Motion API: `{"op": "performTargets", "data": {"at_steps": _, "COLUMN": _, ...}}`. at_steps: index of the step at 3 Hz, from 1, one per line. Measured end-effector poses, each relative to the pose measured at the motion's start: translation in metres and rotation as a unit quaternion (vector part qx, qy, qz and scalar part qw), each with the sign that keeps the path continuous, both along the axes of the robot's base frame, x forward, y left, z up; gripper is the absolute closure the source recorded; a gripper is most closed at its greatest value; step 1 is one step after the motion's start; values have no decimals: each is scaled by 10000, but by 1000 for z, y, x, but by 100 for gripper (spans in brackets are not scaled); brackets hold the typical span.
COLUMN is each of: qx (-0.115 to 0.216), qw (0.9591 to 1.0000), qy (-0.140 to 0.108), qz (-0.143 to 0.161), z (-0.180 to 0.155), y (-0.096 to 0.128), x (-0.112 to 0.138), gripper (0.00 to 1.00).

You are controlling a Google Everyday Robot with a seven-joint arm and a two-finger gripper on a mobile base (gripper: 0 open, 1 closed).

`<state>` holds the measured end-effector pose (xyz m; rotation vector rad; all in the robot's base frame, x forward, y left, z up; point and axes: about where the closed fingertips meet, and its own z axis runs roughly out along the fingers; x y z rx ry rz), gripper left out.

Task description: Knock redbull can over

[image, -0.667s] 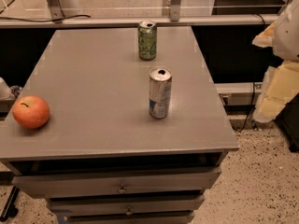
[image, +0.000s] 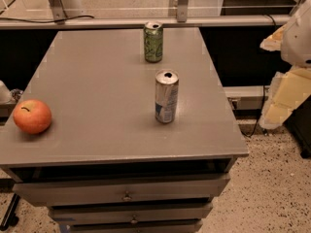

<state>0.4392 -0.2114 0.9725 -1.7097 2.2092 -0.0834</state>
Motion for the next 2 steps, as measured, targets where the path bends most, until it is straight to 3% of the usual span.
{"op": "performTargets", "data": {"at_steps": 1, "qx": 411, "qw": 9990, "qy": -92, "qz": 131, "z": -20, "y": 17, "x": 5, "gripper": 0}}
{"op": "performTargets", "data": {"at_steps": 2, "qx": 1219, "qw": 9916, "qy": -196, "qz": 393, "z": -60, "y": 46, "x": 15, "gripper": 0}}
